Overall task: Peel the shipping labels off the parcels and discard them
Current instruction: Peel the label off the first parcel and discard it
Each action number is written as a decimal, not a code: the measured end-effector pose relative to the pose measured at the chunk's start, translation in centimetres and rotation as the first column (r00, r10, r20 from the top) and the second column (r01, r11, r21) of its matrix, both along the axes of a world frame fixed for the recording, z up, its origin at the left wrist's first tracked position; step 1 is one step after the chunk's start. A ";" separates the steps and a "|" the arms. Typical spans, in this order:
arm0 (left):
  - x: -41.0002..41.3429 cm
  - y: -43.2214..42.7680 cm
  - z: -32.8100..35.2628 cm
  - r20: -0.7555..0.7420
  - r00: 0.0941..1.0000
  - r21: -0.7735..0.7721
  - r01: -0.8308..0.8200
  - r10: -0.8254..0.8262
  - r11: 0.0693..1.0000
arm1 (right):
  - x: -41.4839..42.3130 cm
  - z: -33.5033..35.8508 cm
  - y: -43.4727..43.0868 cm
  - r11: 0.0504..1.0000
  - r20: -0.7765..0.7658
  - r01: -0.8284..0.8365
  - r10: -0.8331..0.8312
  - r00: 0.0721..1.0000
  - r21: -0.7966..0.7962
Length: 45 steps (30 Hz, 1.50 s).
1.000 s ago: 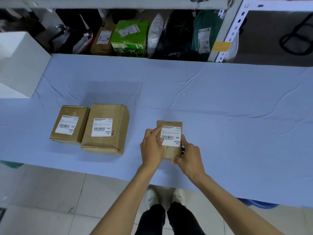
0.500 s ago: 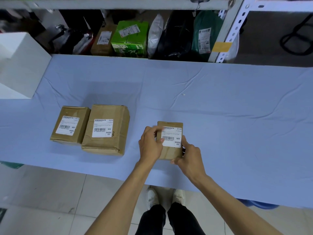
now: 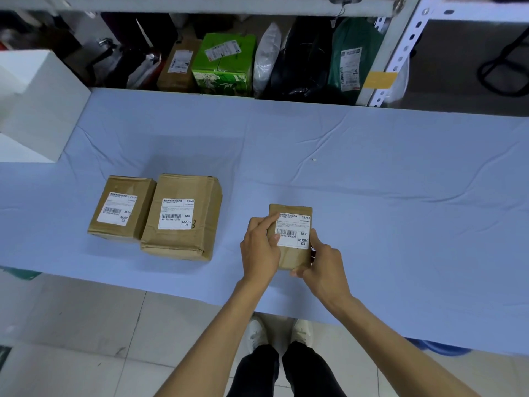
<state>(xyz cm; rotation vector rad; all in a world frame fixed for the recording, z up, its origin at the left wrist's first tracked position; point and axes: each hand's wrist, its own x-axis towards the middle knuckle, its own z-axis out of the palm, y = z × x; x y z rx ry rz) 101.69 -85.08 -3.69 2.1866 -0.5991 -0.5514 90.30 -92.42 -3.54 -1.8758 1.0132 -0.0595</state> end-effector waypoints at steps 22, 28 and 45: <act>0.2 0.0 0.5 -0.072 0.997 -0.041 -0.042 0.039 0.998 | 0.0 -0.3 0.0 1.000 -0.014 0.006 -0.006 1.000 -0.026; 0.4 -0.2 0.3 -0.021 1.000 0.006 -0.010 0.010 1.000 | 0.0 -0.3 0.1 1.000 -0.014 0.003 -0.004 1.000 -0.030; 0.6 -0.3 0.2 -0.047 0.999 0.001 -0.009 0.009 1.000 | 0.0 -0.3 0.0 1.000 0.003 0.014 -0.014 1.000 -0.008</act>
